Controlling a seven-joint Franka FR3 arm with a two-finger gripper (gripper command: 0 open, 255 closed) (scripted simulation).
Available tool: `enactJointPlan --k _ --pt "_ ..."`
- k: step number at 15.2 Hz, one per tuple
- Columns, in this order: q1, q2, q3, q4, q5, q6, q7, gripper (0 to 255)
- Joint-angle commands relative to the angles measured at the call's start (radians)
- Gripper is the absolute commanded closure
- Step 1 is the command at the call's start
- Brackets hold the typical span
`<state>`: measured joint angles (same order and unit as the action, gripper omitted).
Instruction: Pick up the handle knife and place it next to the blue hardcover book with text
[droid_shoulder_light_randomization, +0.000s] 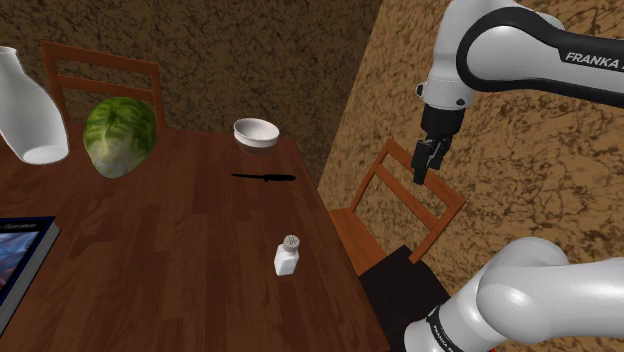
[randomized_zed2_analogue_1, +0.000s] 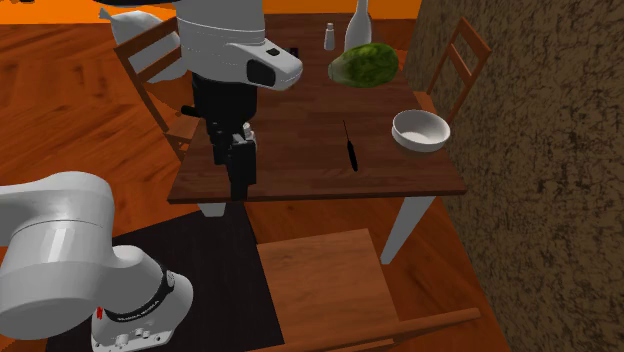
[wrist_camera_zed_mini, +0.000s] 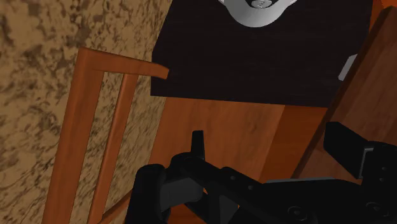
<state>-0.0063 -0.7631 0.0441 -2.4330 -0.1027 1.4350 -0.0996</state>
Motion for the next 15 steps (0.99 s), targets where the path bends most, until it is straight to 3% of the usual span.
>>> enactJointPlan --k 1,15 --pt "0.000 0.000 0.000 0.000 0.000 0.000 0.000 0" --pt "0.102 0.386 -0.045 0.039 0.007 0.511 -0.250 0"
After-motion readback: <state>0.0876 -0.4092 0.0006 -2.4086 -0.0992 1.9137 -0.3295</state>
